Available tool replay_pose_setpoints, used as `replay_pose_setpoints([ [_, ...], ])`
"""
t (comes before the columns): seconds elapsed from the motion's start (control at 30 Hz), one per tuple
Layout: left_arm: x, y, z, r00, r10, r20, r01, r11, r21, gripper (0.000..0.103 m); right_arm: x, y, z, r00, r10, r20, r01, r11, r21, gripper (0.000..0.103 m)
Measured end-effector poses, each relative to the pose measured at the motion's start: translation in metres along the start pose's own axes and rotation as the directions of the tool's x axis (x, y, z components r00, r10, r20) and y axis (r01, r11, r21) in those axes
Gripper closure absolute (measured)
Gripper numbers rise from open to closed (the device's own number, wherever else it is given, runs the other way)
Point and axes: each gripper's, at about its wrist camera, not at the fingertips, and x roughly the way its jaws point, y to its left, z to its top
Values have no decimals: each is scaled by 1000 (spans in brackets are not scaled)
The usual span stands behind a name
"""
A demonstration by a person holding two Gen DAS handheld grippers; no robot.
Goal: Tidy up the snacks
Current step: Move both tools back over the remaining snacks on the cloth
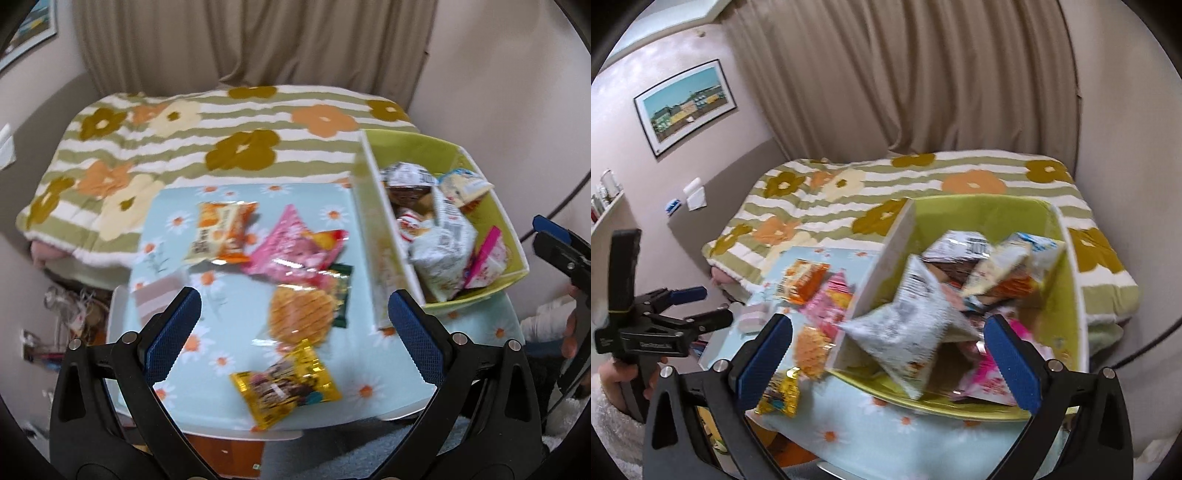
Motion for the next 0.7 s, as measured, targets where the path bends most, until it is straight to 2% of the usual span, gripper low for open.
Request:
replay_pose_setpoints([
  [0.1,-2,25,-5,1000,5,-3,-5,1000,-18,2,7,22,1,1000,18,-7,-18,1000,-13,0],
  [0.2,-3,51,-11,1000,13,2,-13,1000,-23,2,15,50,-3,1000,-2,-3,2,999,-32,0],
  [0.33,4,87,-15,1000,-19,-18,19,1000,-14,2,34,91,-14,1000,-14,-25,13,999,-41,0],
  [0.5,20,130,-15,994,-73,-79,74,997,11,2,70,130,-32,995,-40,-91,42,999,23,0],
  [0.6,36,150,-13,989,-92,-114,99,993,58,2,93,143,-46,988,-52,-147,67,993,99,0],
  [0.7,56,164,-10,979,-121,-164,142,982,125,2,110,153,-61,976,-99,-192,127,982,141,0],
])
